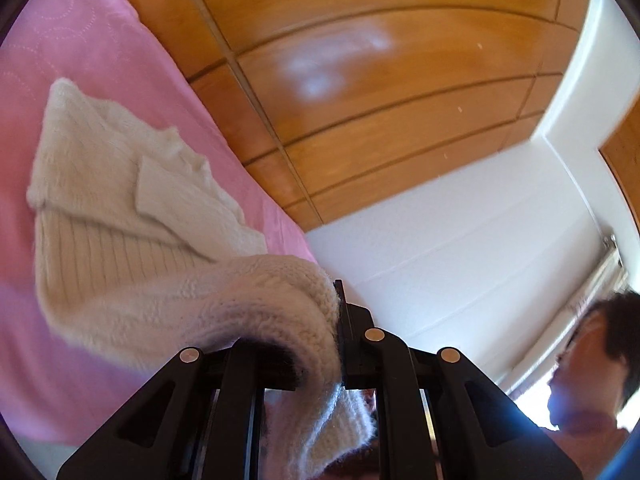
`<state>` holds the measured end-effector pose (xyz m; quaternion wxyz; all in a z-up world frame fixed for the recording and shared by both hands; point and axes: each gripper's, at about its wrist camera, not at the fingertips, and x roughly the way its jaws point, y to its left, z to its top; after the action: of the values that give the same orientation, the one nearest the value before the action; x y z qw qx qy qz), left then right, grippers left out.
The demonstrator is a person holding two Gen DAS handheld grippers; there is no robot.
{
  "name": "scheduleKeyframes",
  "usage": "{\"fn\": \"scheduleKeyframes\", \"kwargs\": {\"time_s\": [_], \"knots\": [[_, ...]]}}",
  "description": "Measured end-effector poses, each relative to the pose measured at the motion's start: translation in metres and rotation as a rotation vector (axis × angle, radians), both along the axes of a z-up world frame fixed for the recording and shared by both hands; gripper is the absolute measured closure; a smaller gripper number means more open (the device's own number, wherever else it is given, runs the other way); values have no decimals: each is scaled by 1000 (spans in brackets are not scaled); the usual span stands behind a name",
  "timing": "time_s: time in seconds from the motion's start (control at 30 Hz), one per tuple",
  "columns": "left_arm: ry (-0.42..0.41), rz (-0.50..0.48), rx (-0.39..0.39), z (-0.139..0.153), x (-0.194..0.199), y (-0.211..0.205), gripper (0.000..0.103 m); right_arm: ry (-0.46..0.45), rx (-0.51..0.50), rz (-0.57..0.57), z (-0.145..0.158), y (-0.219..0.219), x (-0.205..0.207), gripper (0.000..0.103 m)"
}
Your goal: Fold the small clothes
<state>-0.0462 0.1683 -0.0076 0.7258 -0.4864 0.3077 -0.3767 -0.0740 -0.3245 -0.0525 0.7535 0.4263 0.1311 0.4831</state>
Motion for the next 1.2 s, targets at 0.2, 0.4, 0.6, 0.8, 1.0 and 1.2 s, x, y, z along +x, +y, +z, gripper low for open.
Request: {"fn": "scheduleKeyframes", "kwargs": {"time_s": [0.2,0.4,0.6,0.8,1.0,1.2], "knots": [[41,34,29,-16,45,5,92,97,-23,-12,6,8,71,95],[229,97,57,-57,91,16,92,276,-44,-43,-13,15,143,95],[299,152,22,-75,103,28,92,374,-88,-58,-31,27,192,93],[356,228,-26,-88,110,46,92,472,-169,-146,-41,31,232,44],[372,359,101,-89,107,51,73,330,-282,-389,-41,21,227,29],[268,514,326,-66,83,52,47,223,-374,-431,-43,33,197,14]]}}
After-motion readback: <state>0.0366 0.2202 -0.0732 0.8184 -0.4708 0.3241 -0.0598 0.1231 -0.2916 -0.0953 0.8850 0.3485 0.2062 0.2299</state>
